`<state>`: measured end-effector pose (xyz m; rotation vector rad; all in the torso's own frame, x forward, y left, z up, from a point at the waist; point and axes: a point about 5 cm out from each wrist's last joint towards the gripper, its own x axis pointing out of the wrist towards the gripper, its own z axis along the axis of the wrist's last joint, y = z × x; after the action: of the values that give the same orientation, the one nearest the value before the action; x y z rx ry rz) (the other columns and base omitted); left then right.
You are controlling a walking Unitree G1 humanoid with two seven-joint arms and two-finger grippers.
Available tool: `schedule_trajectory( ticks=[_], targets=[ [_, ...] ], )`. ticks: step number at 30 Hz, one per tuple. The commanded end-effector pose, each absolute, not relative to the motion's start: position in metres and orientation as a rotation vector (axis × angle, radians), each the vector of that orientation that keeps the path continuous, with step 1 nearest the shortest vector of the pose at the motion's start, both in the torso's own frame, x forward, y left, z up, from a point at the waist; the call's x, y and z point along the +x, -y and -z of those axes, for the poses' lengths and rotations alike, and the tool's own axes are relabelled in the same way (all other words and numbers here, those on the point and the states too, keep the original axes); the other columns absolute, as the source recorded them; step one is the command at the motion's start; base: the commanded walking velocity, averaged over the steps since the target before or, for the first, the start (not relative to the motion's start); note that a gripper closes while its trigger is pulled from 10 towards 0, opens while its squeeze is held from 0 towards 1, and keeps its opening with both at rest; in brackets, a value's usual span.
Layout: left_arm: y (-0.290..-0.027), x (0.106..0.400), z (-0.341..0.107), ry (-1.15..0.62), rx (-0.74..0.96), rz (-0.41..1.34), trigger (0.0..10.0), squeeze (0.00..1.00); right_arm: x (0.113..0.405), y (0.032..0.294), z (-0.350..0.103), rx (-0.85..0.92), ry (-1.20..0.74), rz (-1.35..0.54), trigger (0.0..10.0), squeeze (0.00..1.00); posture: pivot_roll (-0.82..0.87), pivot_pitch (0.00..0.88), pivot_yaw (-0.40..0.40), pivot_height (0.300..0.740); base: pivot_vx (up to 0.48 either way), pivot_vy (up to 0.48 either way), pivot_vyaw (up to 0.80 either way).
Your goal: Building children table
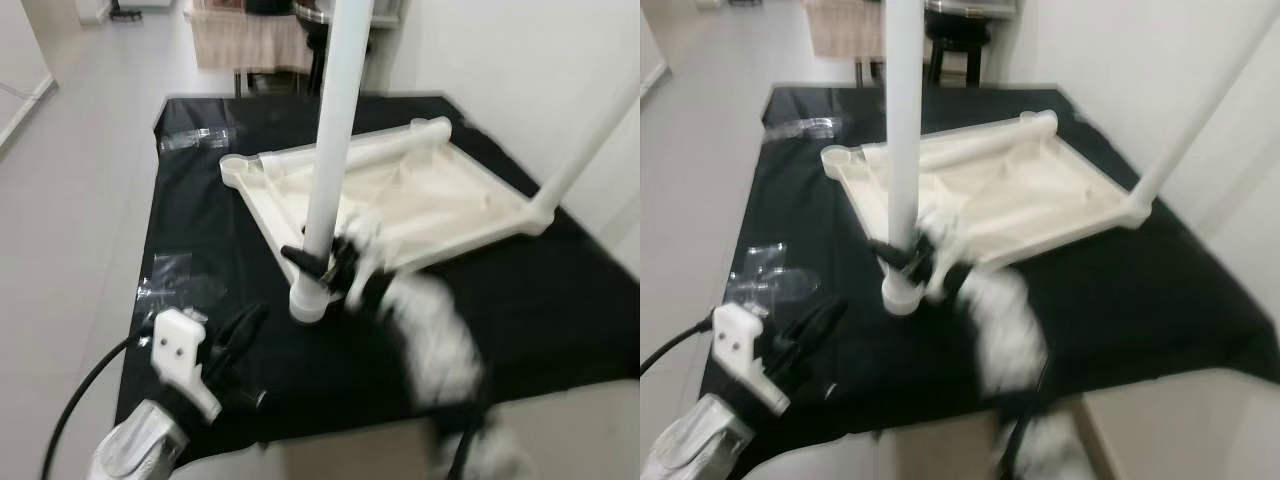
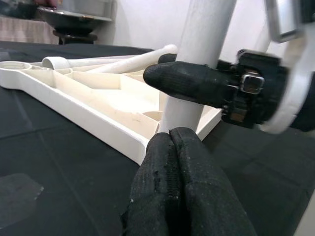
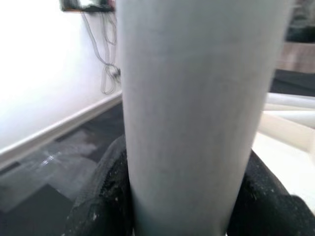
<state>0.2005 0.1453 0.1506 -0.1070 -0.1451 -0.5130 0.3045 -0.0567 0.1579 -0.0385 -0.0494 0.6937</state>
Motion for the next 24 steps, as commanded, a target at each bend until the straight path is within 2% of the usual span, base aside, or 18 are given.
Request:
schedule_trajectory(
  ticks=[1, 6, 7, 8, 10, 11, 12, 13, 17, 19, 20, 22, 23, 24],
  targets=[
    [-0.146, 0.2, -0.15, 0.129, -0.107, 0.526, 10.0, 0.0, 0.301, 0.057, -0.13, -0.09, -0.098, -0.651, 0.0, 0.0, 0.11, 0.115, -0.091, 0.74, 0.0, 0.0, 0.0],
    [-0.145, 0.199, -0.149, 0.126, -0.106, 0.526, 10.0, 0.0, 0.313, 0.058, -0.132, -0.085, -0.097, -0.676, 0.0, 0.0, 0.11, 0.111, -0.1, 0.74, 0.0, 0.0, 0.0],
    [-0.145, 0.199, -0.149, 0.126, -0.106, 0.524, 10.0, 0.0, 0.314, 0.058, -0.133, -0.09, -0.1, -0.684, 1.6, 0.0, 0.11, 0.109, -0.1, 0.74, 0.0, 0.0, 0.0],
    [-0.145, 0.199, -0.149, 0.127, -0.106, 0.521, 10.0, 0.0, 0.316, 0.057, -0.137, -0.085, -0.098, -0.701, 10.0, 0.0, 0.11, 0.107, -0.102, 0.74, 0.0, 0.0, 0.0],
    [-0.145, 0.199, -0.149, 0.127, -0.105, 0.519, 10.0, 0.0, 0.317, 0.055, -0.14, -0.068, -0.105, -0.741, 10.0, 0.0, 0.12, 0.105, -0.102, 0.74, 0.0, 0.0, 0.0],
    [-0.145, 0.199, -0.149, 0.127, -0.106, 0.518, 10.0, 0.0, 0.315, 0.053, -0.143, -0.058, -0.12, -0.76, 10.0, 0.61, 0.12, 0.103, -0.102, 0.74, 0.0, 0.0, 0.0],
    [-0.145, 0.199, -0.149, 0.127, -0.106, 0.518, 10.0, 0.0, 0.315, 0.053, -0.143, -0.058, -0.12, -0.76, 10.0, 0.61, 0.12, 0.103, -0.102, 0.74, 0.0, 0.0, 0.0],
    [-0.144, 0.2, -0.148, 0.125, -0.107, 0.522, 10.0, 0.0, 0.32, 0.051, -0.155, -0.026, -0.118, -0.838, 10.0, 1.0, 0.12, 0.095, -0.101, 0.74, 0.0, 0.0, 0.0],
    [-0.144, 0.2, -0.148, 0.123, -0.109, 0.526, 10.0, 0.0, 0.33, 0.051, -0.171, -0.036, -0.063, -0.928, 10.0, 1.0, 0.12, 0.091, -0.102, 0.74, 0.0, 0.0, 0.0],
    [-0.143, 0.2, -0.148, 0.123, -0.11, 0.527, 10.0, 0.0, 0.34, 0.054, -0.183, -0.061, -0.02, -1.037, 10.0, 1.0, 0.12, 0.085, -0.101, 0.74, 0.0, 0.0, 0.0],
    [-0.143, 0.201, -0.147, 0.124, -0.11, 0.526, 10.0, 0.0, 0.344, 0.056, -0.186, -0.073, -0.022, -1.102, 10.0, 0.76, 0.13, 0.083, -0.104, 0.74, 0.0, 0.0, 0.0],
    [-0.143, 0.201, -0.147, 0.124, -0.11, 0.525, 10.0, 0.0, 0.347, 0.059, -0.188, -0.088, -0.035, -1.165, 10.0, 0.76, 0.13, 0.081, -0.105, 0.74, 0.0, 0.0, 0.0],
    [-0.143, 0.201, -0.147, 0.124, -0.109, 0.524, 10.0, 0.0, 0.351, 0.061, -0.188, -0.147, -0.05, -1.215, 10.0, 0.19, 0.13, 0.081, -0.106, 0.74, 0.0, 0.0, 0.0],
    [-0.143, 0.201, -0.147, 0.124, -0.109, 0.524, 10.0, 0.0, 0.353, 0.064, -0.187, -0.176, -0.072, -1.256, 10.0, 0.0, 0.13, 0.081, -0.106, 0.74, 0.0, 0.0, 0.0]
  ],
)
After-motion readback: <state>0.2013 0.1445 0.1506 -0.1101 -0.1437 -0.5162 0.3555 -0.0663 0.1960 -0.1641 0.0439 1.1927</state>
